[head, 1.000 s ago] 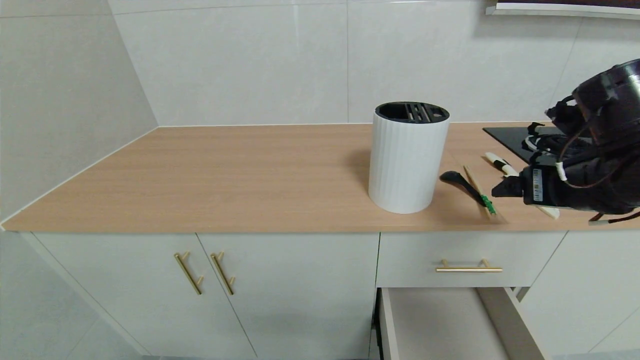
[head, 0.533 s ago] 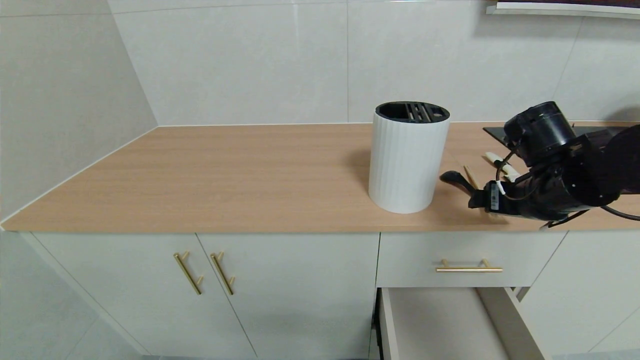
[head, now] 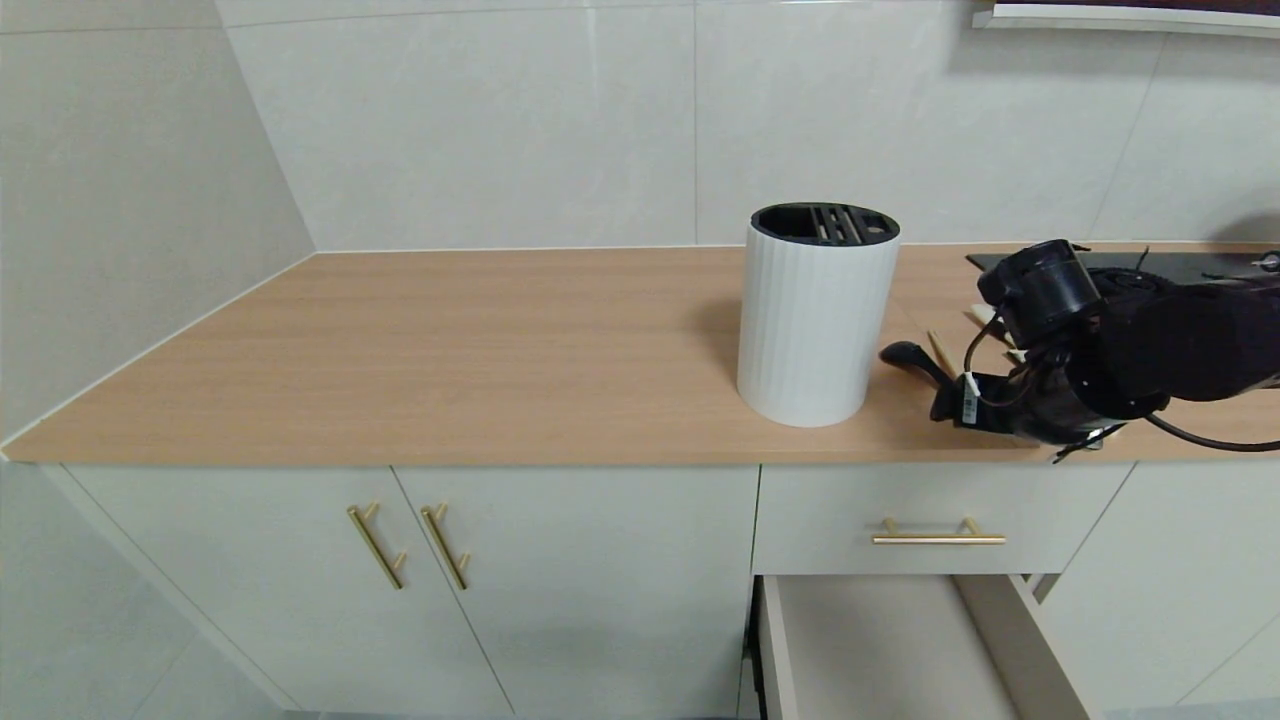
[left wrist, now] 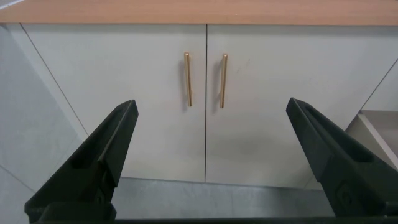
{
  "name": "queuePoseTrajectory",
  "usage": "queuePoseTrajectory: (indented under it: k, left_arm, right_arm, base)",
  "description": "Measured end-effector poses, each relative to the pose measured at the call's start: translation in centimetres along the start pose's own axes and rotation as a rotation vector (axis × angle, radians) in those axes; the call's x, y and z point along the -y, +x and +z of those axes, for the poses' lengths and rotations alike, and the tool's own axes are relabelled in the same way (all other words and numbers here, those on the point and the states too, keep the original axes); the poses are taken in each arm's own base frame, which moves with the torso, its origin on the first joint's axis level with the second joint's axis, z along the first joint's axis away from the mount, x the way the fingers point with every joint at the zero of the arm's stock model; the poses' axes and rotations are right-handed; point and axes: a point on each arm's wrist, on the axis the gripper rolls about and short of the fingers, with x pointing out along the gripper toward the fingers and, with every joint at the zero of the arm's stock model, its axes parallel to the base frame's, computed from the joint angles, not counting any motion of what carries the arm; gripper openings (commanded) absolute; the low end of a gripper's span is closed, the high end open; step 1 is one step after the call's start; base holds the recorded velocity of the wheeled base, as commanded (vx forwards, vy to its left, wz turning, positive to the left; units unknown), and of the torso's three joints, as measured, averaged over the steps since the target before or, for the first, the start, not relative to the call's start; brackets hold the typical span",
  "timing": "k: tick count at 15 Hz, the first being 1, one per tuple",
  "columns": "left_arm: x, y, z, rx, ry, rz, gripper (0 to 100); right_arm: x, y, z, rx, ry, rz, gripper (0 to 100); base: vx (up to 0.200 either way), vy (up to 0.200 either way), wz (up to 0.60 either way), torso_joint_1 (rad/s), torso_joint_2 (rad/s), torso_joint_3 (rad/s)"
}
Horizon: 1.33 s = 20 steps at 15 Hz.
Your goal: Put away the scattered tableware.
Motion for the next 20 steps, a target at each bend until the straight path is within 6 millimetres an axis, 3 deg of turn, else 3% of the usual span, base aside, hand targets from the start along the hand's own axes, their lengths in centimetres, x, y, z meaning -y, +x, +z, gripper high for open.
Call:
queuePoseTrajectory:
  k: [1,2,9,14,17,20]
  left_arm:
    - [0.0,0.0,0.0,0.0,0.0,0.0,100]
    - [0.0,0.0,0.0,0.0,0.0,0.0,100]
    - [0.0,0.0,0.0,0.0,0.0,0.0,100]
    - [0.0,0.0,0.0,0.0,0.0,0.0,100]
    - [0.0,0.0,0.0,0.001,0.0,0.0,100]
    - [0.0,0.0,0.0,0.0,0.0,0.0,100]
  right_arm:
    - [0.0,0.2,0.0,-0.004,0.0,-0.004,100]
    - [0.0,0.4,-0.1,-0.007,-0.001,-0.006,0]
    - [0.0,0.5,-0.2,-0.01,-0.001,-0.006,0]
    - [0.5,-0.8,0.4,0.018,0.015,0.007,0]
    - [1.3,-3.1,0.8,0.054,0.035,0.036,0]
    - [3.6,-7.9,0.8,0.088,0.061,0.166,0]
  base:
    - [0.0,0.0,0.0,0.0,0.0,0.0]
    - [0.0,0.0,0.0,0.0,0.0,0.0]
    - [0.0,0.0,0.0,0.0,0.0,0.0]
    - [0.0,0.0,0.0,0.0,0.0,0.0]
    - [0.0,0.0,0.0,0.0,0.0,0.0]
    - [0.0,0.0,0.0,0.0,0.0,0.0]
